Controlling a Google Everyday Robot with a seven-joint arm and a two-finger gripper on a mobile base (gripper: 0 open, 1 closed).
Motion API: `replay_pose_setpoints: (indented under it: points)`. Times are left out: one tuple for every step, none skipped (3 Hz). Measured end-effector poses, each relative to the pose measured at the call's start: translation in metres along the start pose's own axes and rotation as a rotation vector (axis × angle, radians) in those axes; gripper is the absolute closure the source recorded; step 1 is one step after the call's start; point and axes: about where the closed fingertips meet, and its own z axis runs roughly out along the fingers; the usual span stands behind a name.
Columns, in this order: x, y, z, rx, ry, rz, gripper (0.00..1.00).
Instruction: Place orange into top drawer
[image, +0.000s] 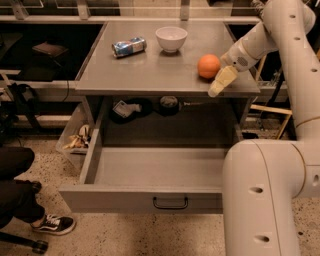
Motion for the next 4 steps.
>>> replay_pose_setpoints:
  points:
    - [-0.050,0.004,-0.009,0.034,0.062,-0.069,0.00]
    - [-0.112,0.015,-0.010,0.055,0.089,-0.135,0.00]
    - [-0.123,0.015,-0.002,0.058,0.082,-0.145,0.00]
    - [-0.106,0.002,-0.019,0.105,0.058,-0.085,0.00]
